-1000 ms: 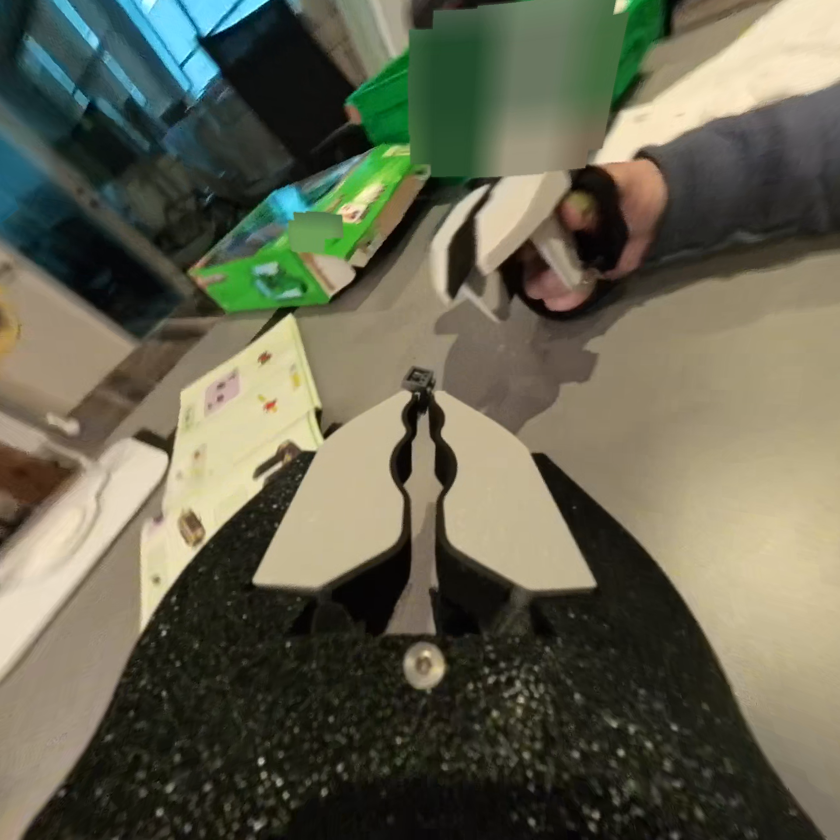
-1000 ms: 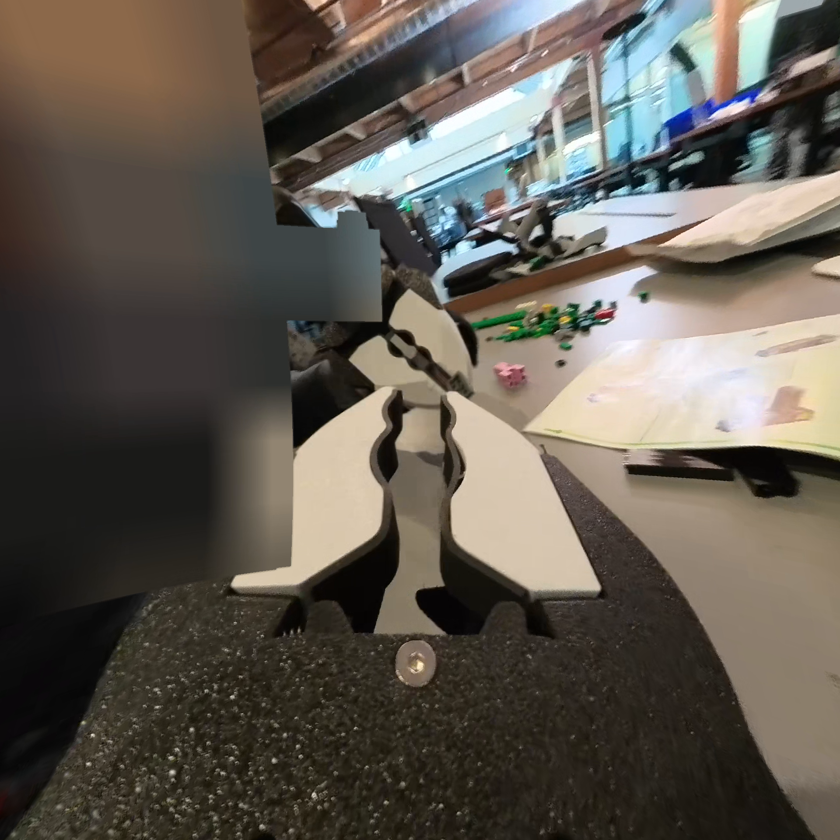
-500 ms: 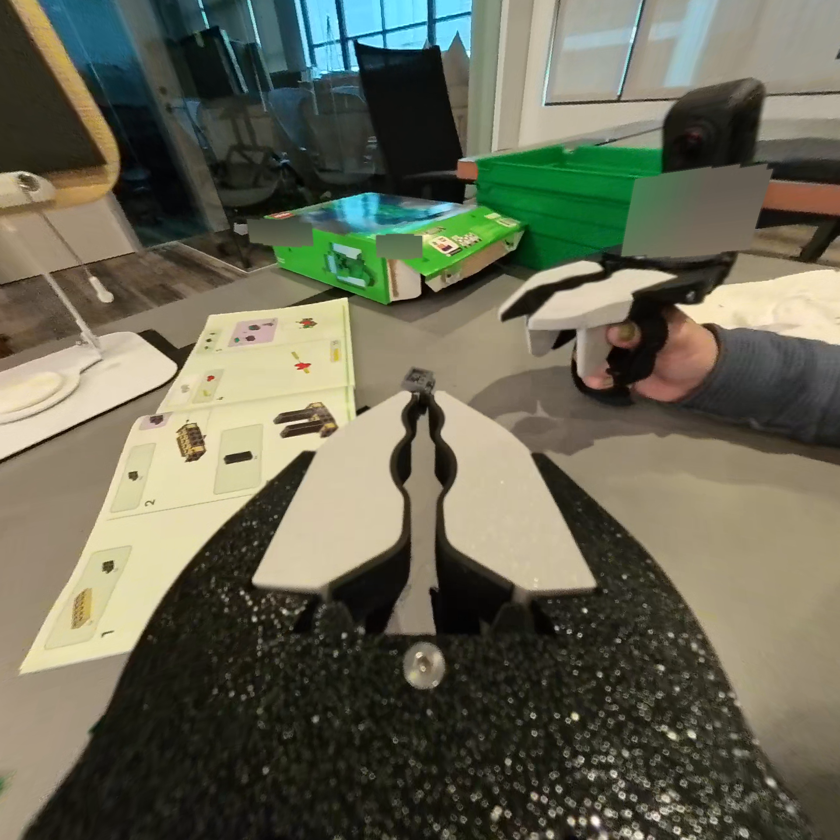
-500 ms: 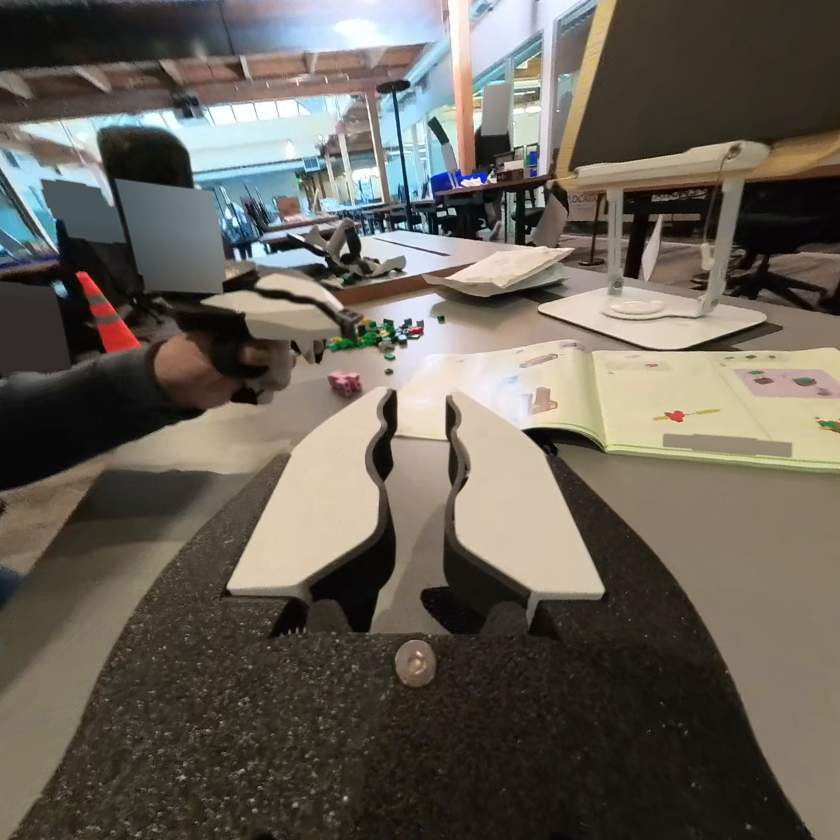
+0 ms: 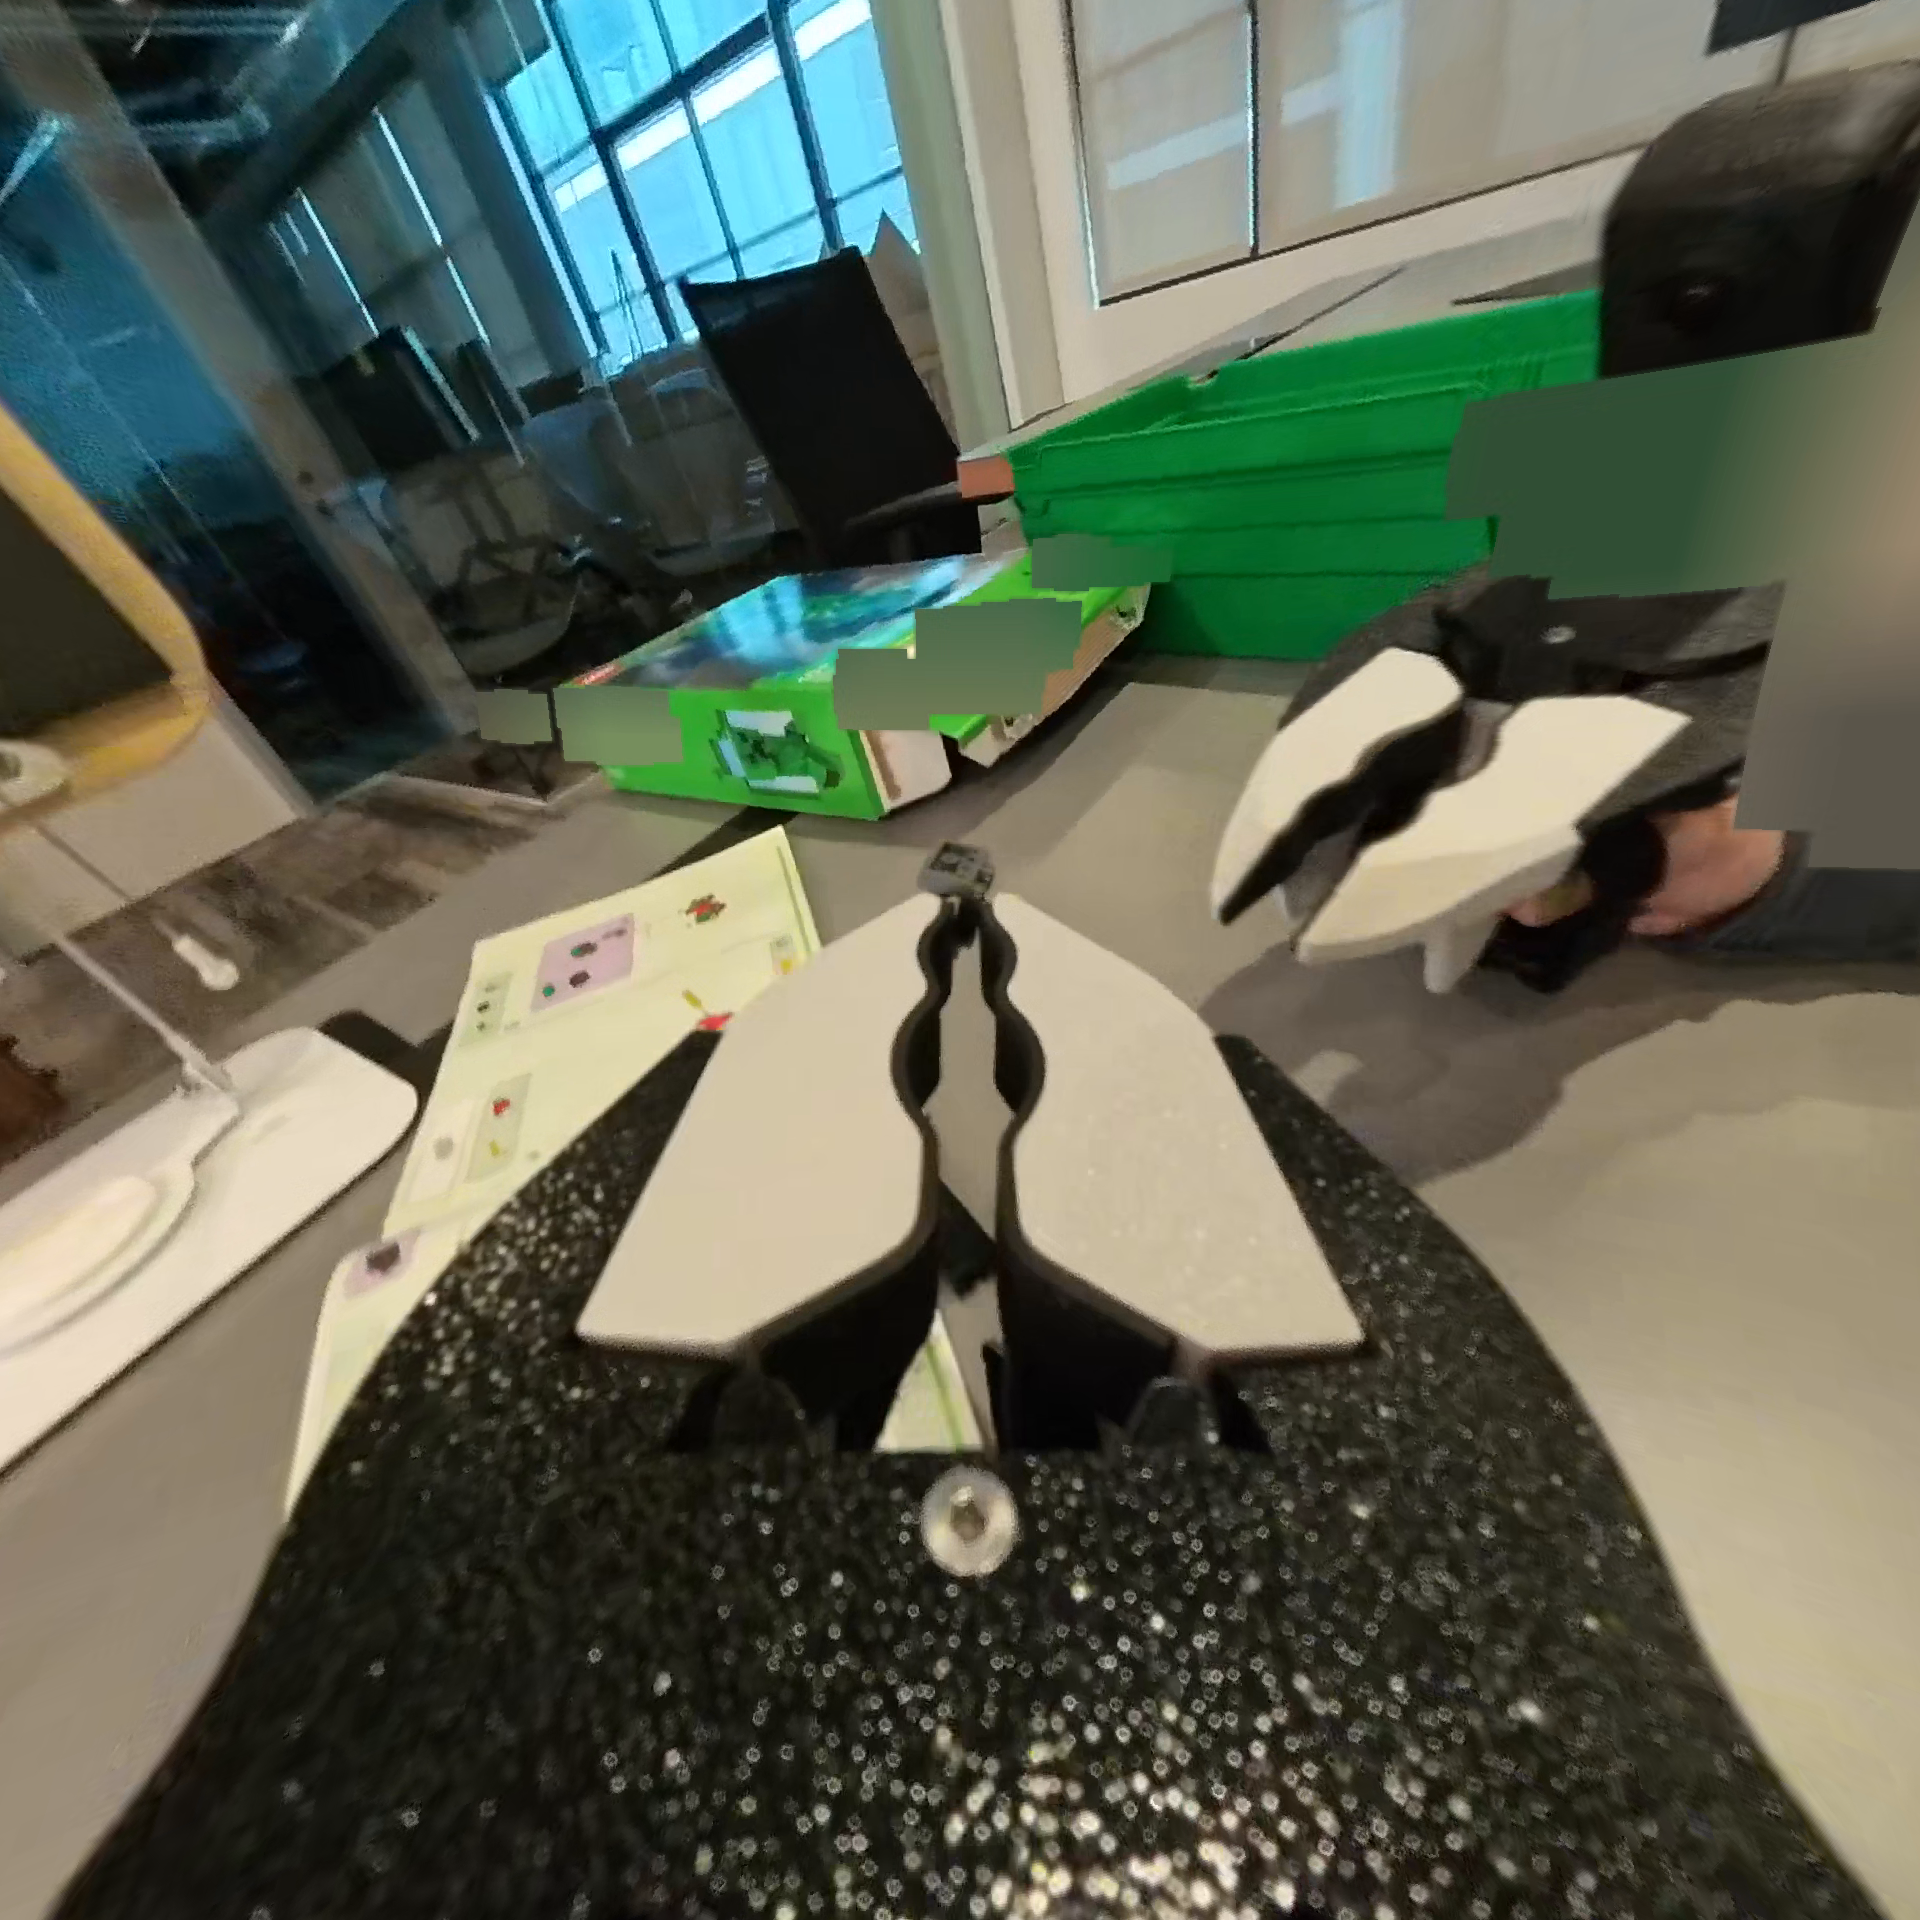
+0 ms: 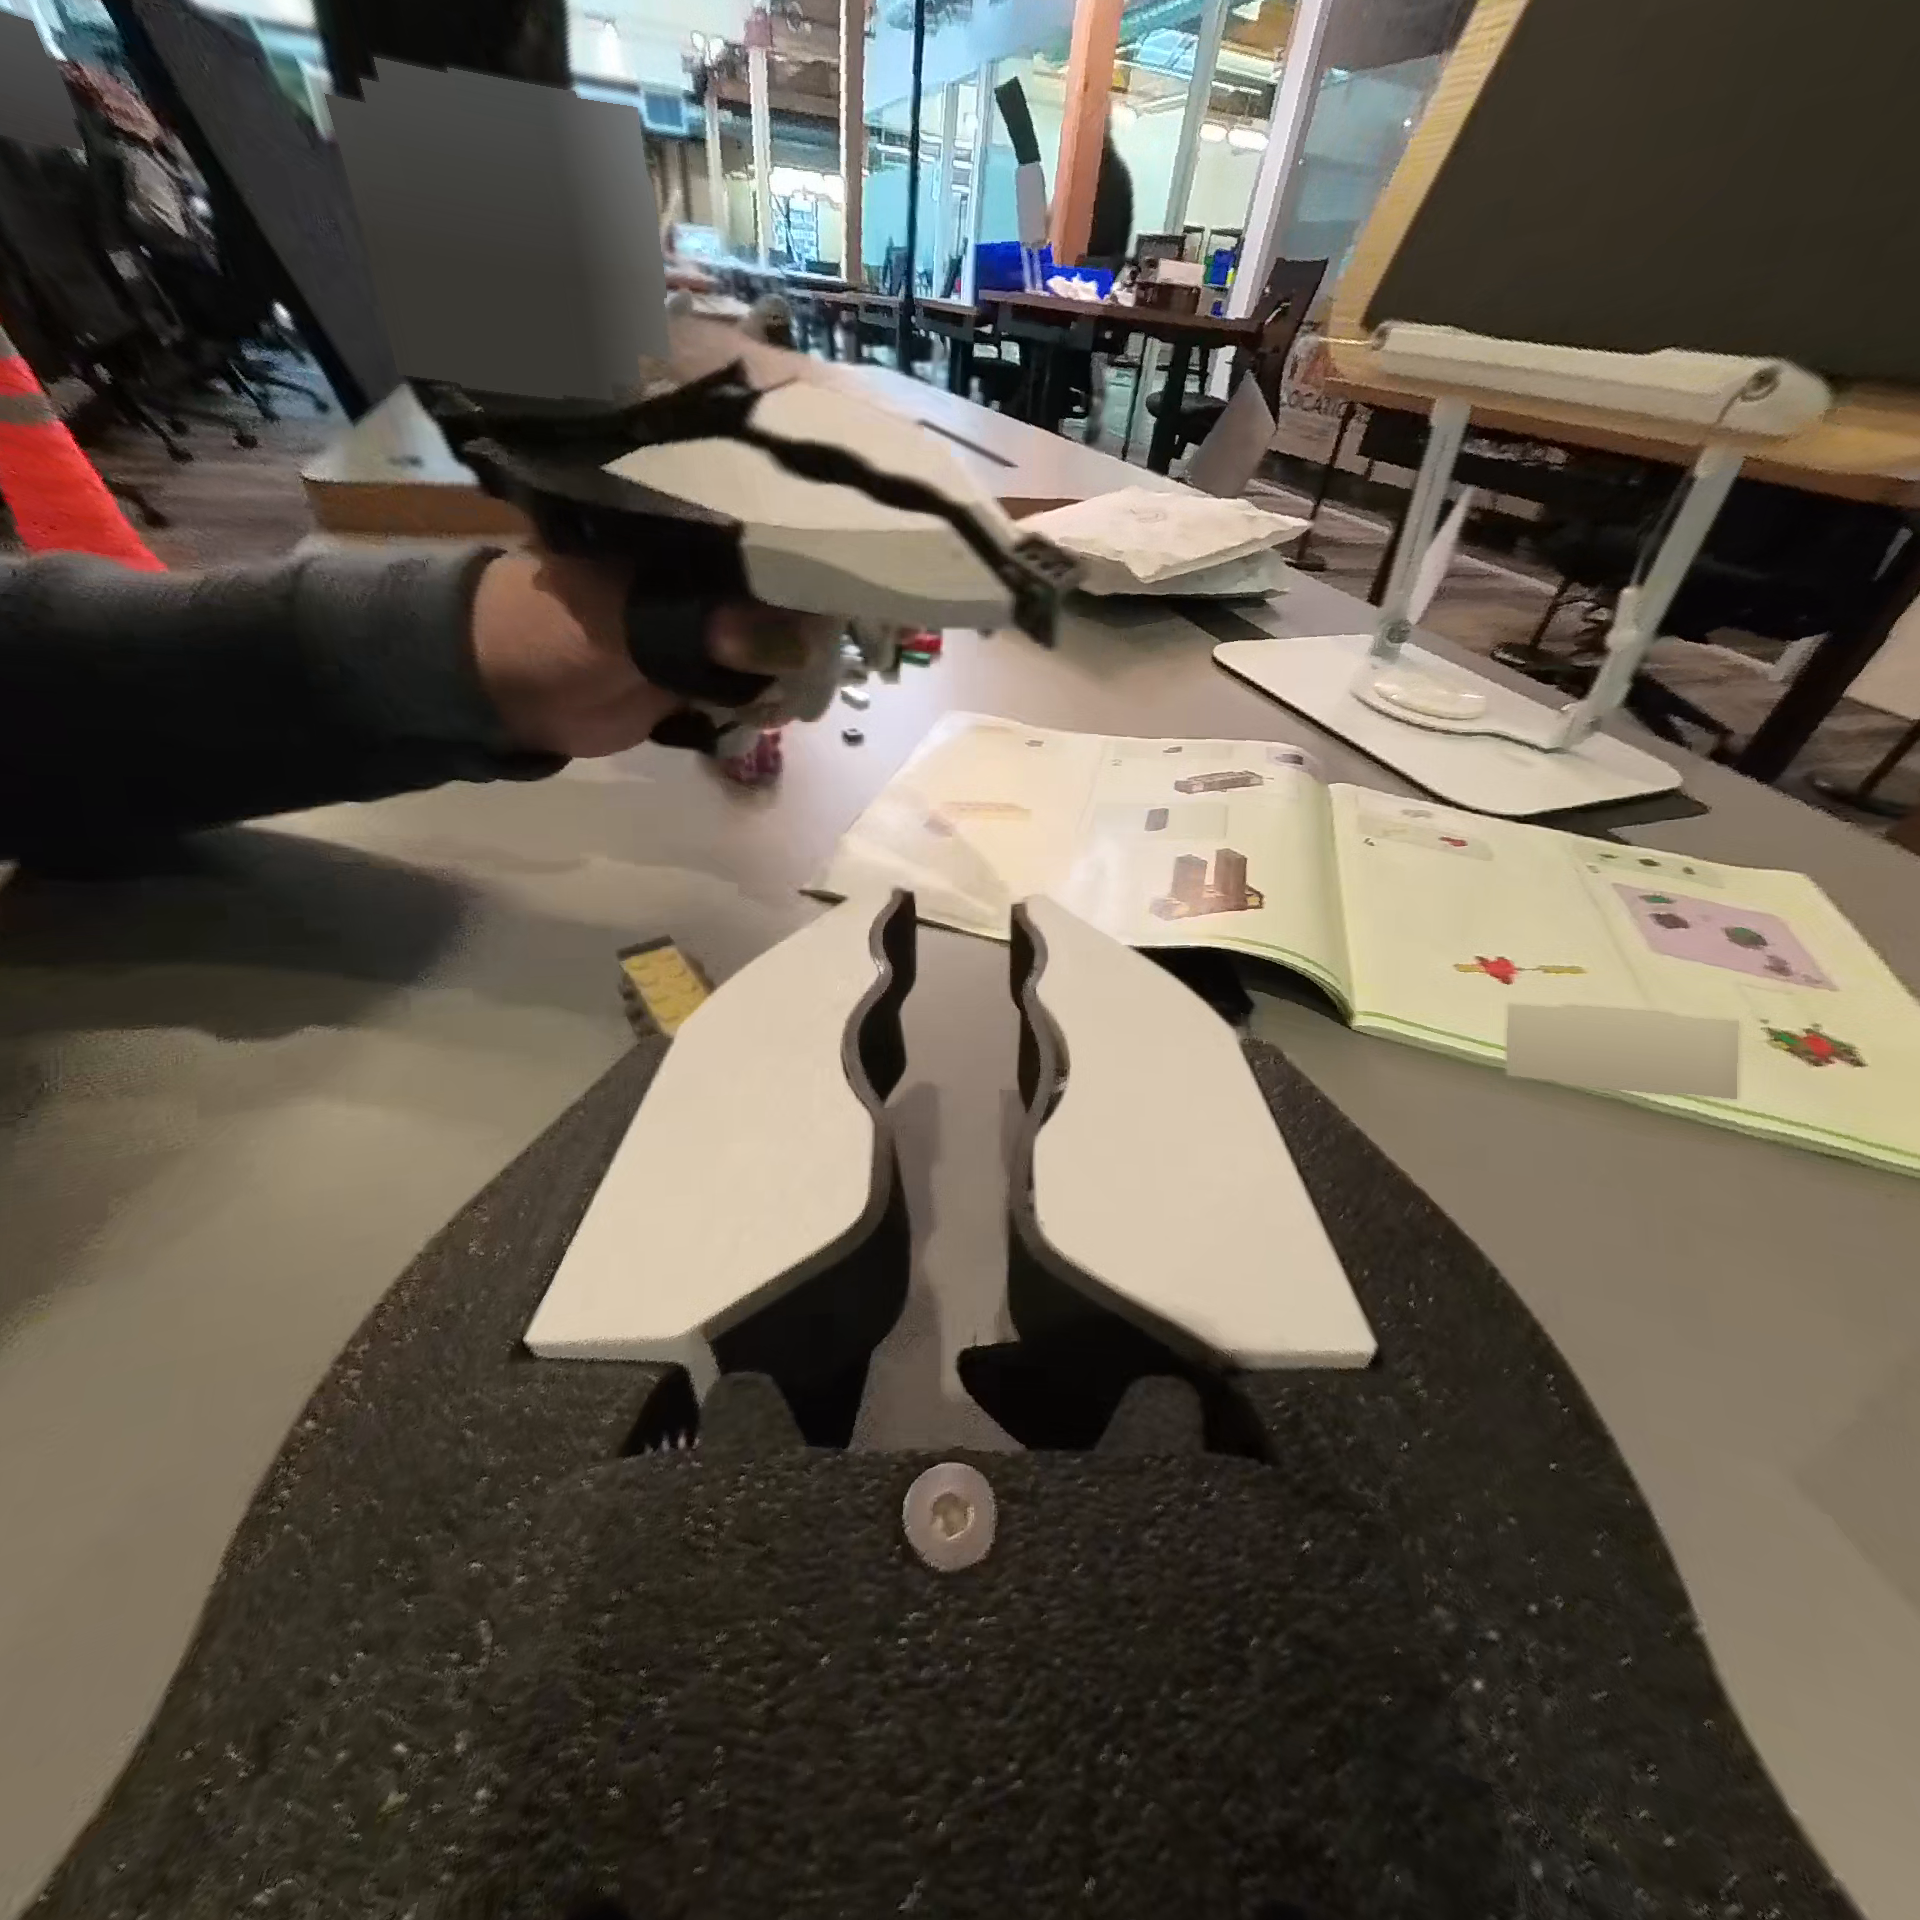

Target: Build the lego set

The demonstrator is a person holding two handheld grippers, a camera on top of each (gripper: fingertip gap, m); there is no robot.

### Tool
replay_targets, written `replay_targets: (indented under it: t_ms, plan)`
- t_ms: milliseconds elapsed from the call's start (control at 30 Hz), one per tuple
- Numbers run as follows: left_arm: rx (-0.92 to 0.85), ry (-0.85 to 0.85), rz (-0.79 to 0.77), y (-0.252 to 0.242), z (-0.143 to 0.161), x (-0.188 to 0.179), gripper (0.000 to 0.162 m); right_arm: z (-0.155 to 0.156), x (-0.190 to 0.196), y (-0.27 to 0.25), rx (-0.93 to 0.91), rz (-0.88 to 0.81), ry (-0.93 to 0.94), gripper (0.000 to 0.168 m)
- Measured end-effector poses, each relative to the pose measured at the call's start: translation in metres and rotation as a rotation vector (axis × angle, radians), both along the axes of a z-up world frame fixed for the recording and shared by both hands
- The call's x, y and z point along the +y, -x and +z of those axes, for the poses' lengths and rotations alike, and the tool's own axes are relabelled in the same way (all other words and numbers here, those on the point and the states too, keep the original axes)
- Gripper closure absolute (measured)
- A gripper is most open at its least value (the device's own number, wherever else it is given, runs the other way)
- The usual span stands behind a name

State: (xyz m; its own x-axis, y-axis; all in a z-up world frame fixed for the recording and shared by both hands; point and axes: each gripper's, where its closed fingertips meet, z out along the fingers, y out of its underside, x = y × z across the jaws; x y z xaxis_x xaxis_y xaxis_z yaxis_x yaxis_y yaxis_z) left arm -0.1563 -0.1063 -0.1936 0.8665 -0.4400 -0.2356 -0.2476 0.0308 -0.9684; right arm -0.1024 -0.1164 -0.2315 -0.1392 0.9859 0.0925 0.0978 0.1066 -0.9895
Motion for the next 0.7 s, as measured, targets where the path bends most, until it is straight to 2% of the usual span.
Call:
replay_targets:
  t_ms: [100, 300, 567, 700]
  plan:
    - [-0.005, -0.056, -0.01, -0.003, 0.002, 0.01, 0.158, -0.004, 0.002, 0.0, -0.016, -0.031, -0.068, 0.153]
    - [0.064, -0.152, 0.004, -0.008, -0.009, -0.002, 0.158, -0.003, 0.002, 0.0, -0.005, -0.03, -0.076, 0.152]
    - [0.053, -0.175, -0.112, -0.027, -0.014, -0.011, 0.158, 0.01, 0.007, -0.002, 0.066, -0.016, 0.077, 0.15]
    - [0.032, -0.17, -0.185, -0.038, -0.012, -0.017, 0.158, 0.02, -0.002, -0.004, 0.116, 0.065, 0.171, 0.154]
